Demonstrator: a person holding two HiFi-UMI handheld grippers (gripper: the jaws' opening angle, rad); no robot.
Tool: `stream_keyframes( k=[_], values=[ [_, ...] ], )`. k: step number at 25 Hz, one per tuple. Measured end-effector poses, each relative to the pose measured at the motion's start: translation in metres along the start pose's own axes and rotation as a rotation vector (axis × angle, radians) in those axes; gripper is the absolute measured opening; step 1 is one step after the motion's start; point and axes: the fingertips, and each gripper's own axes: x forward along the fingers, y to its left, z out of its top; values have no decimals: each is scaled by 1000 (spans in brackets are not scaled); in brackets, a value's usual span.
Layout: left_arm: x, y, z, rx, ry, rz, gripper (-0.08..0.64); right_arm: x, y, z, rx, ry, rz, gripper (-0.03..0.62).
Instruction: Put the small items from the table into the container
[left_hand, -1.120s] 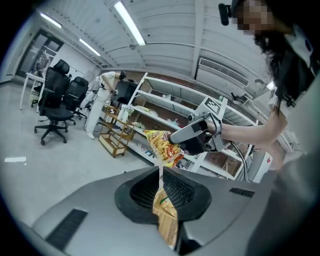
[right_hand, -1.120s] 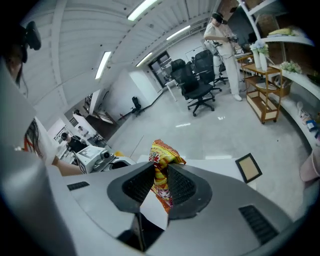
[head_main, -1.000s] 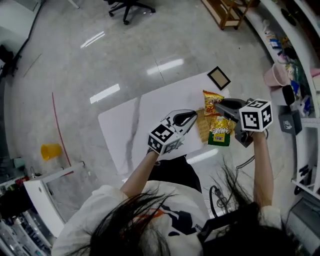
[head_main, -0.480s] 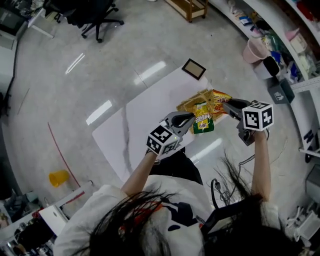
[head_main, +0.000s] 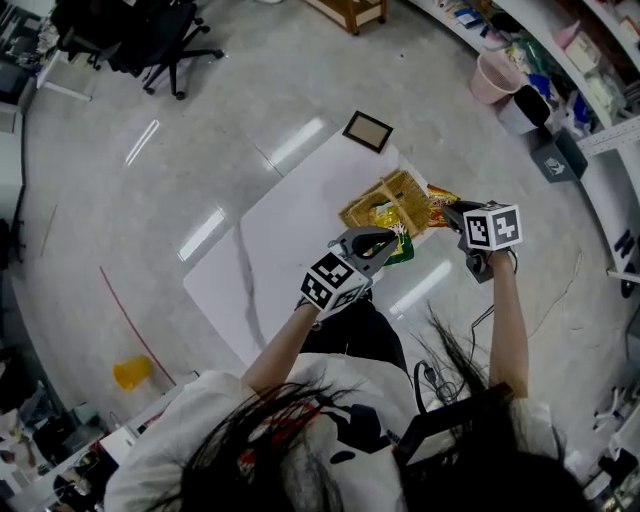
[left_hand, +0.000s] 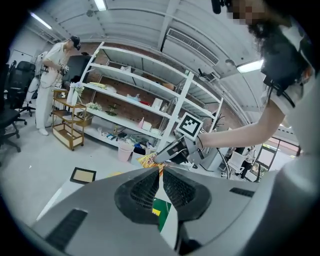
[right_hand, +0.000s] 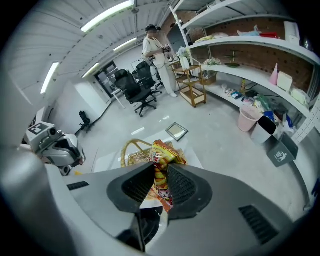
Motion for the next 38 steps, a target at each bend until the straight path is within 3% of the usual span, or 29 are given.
stream_keyframes(
  k=[3, 13, 16, 18, 26, 31, 34, 38],
  values=[
    [9, 1, -3, -2, 17, -2, 17, 21, -10, -2, 6, 15, -20, 89],
    [12, 18, -21, -45, 50, 41, 17, 89, -8, -12, 26, 114, 35, 99],
    [10, 26, -24, -61, 53, 63, 17, 95, -3, -15, 66, 138, 90, 204],
    [9, 30, -25, -72, 49, 77, 17, 93, -6, -15, 54, 129, 78, 204],
    [2, 34, -26, -98, 41, 114, 17, 61, 2, -4, 10, 19, 54, 204],
    [0, 30, -25, -97, 35, 134, 17, 35, 16, -4, 59, -98, 76, 200],
    [-5, 25, -28, -97, 45, 135, 17, 19, 26, -9, 93, -182, 29, 139],
    [-15, 18, -31, -102, 51, 128, 17, -5, 41, -17, 67, -258, -69, 60]
  ],
)
